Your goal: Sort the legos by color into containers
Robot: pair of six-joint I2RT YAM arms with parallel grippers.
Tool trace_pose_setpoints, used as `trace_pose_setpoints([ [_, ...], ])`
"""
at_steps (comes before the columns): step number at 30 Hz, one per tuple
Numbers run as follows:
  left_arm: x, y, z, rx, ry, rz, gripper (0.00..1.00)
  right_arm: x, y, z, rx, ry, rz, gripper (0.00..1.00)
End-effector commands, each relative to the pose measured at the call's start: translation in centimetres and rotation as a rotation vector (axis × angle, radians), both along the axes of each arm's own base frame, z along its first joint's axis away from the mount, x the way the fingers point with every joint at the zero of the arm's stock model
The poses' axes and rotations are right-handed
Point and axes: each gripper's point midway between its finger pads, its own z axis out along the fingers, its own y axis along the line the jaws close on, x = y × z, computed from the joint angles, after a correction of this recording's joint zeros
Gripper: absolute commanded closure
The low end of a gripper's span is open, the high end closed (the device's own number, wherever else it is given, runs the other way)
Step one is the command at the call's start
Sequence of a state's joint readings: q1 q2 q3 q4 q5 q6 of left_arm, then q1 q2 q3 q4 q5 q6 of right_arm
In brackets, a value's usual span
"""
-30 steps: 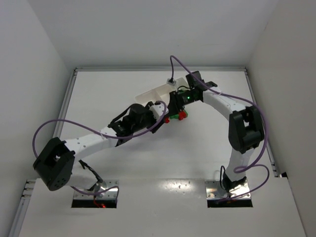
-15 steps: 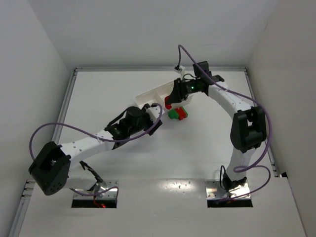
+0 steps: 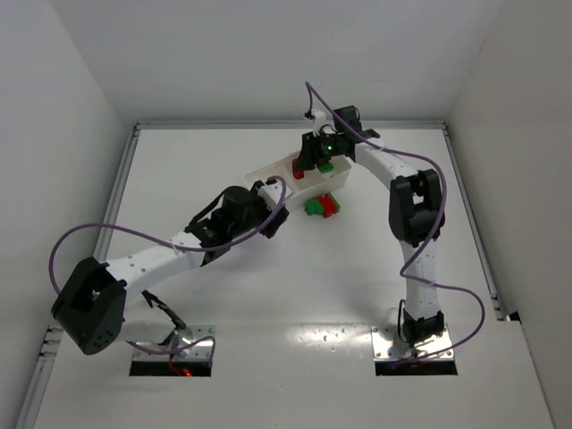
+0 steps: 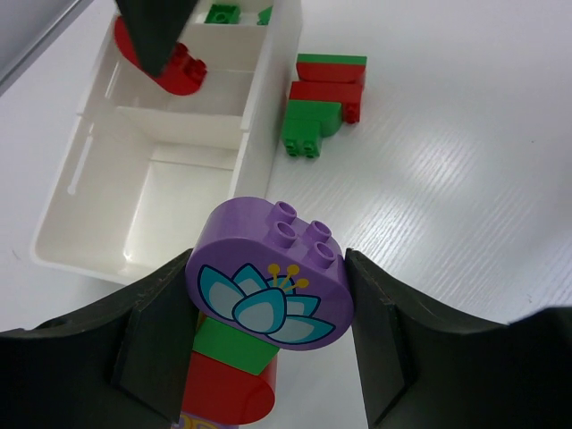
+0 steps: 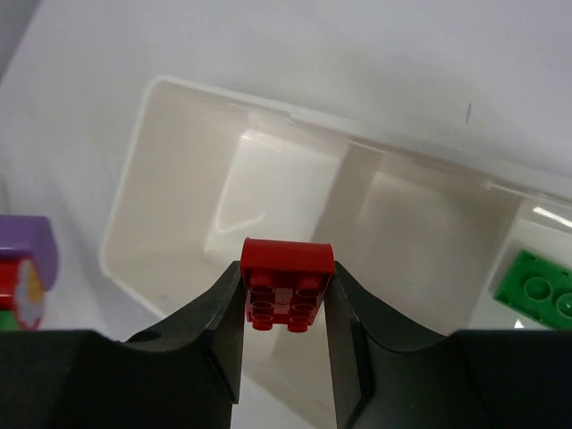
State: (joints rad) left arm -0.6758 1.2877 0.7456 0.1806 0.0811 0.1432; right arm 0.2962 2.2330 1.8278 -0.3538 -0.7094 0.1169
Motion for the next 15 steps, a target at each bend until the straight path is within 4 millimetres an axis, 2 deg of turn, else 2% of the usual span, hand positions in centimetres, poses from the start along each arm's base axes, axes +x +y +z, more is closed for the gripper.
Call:
trace_pose_setpoints([
  [1,0.9,-0.2,3.9,-0.086,-0.061,0.016,1.00,1.8,-0.2,0.8,-0.045,-0.100,-0.011,0.93],
  [2,0.9,-0.2,3.9,-0.086,-0.061,0.016,1.00,1.9,-0.4,0.2,-0.058,-0.100,-0.012,0.90],
  [3,0.9,-0.2,3.9,-0.086,-0.061,0.016,1.00,2.1,-0.5,-0.4,-0.068,-0.094,-0.019,0.82],
  [5,1.0,-0.3,4.2,-0.093,-0.070,0.016,1.00,2.3,-0.7,-1.1,-0.088,-0.105,-0.017,0.79],
  [7,1.1,-0.4,4.6,-0.106,-0.070,0.019,1.00,2.4,-0.9,-1.9,-0.101,-0.099,-0.026,0.68],
  [9,1.2,-0.2,4.6,-0.108,-0.068,0.019,1.00,2.7,-1.1,-2.2,-0.112,-0.108,-0.040,0.55],
  [10,1.6,0.0,5.1,-0.121,-0.071,0.032,1.00,2.4,-1.2,-2.4,-0.113,-0.107,-0.040,0.42],
  [13,2.1,0.3,5.2,-0.139,-0.055,0.050,1.00,2.6,-1.7,-1.7,-0.125,-0.138,-0.075,0.27],
  [14,2.1,0.3,5.2,-0.149,-0.045,0.055,1.00,2.6,-1.7,-1.0,-0.120,-0.151,-0.076,0.27],
  [15,2.4,0.5,5.6,-0.155,-0.053,0.063,1.00,2.4,-1.7,-1.4,-0.124,-0.141,-0.075,0.26],
])
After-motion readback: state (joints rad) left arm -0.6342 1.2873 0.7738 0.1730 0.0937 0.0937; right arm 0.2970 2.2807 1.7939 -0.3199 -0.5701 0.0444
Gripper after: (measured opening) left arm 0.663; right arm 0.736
